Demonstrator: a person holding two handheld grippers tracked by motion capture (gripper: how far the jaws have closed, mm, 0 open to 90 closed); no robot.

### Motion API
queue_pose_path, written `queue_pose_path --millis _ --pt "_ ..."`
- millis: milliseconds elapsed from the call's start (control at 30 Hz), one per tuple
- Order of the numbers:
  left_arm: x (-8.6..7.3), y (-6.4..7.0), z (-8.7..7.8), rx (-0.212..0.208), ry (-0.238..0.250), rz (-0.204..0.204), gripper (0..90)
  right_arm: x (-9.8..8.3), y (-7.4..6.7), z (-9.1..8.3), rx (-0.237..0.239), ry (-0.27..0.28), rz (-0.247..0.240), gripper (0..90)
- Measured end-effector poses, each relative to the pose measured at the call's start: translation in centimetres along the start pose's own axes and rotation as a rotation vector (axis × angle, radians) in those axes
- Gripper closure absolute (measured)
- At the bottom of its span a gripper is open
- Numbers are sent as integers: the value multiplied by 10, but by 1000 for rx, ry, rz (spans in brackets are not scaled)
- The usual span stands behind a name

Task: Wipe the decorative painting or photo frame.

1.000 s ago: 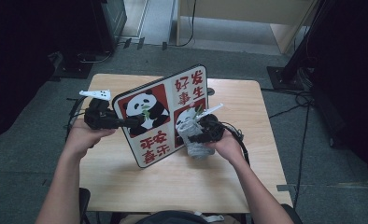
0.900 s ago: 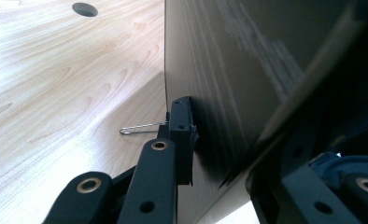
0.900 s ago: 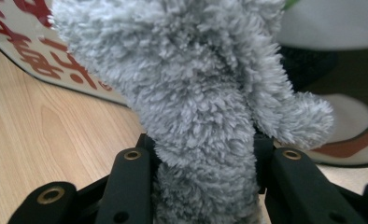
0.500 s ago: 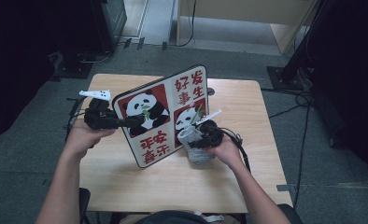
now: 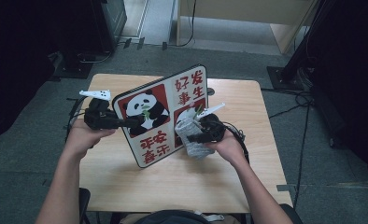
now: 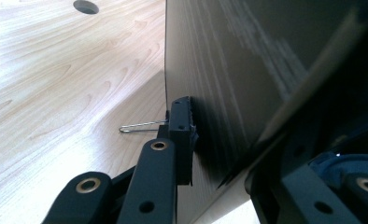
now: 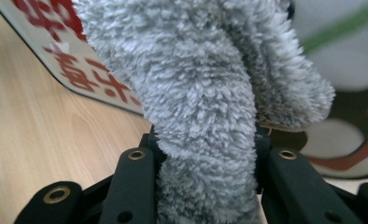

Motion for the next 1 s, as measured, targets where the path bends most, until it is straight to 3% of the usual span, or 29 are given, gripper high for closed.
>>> queue_pose_path --millis 300,567,600,900,1000 --pt "0 0 0 -1 0 -2 767 58 -17 -25 5 38 -75 659" --pt "0 -3 0 -7 2 -10 766 93 -22 -39 -3 50 -102 657" --pt "1 -3 0 -8 3 -12 766 104 -24 -44 0 58 -102 658" --pt "1 -3 0 -6 -7 -9 768 138 -32 -55 1 69 -125 659" --pt "1 -2 1 -5 -8 -8 769 158 -36 -64 -3 76 -141 659"
Point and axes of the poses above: each handheld gripper's, and its own axes: z roughly forward along the jaws, x roughly out of its top, y roughly to its right, the point moved 8 cm from there along z, roughly forward along the jaws, and after that the axes turned 14 degrees about y, right-handed, at the moved point
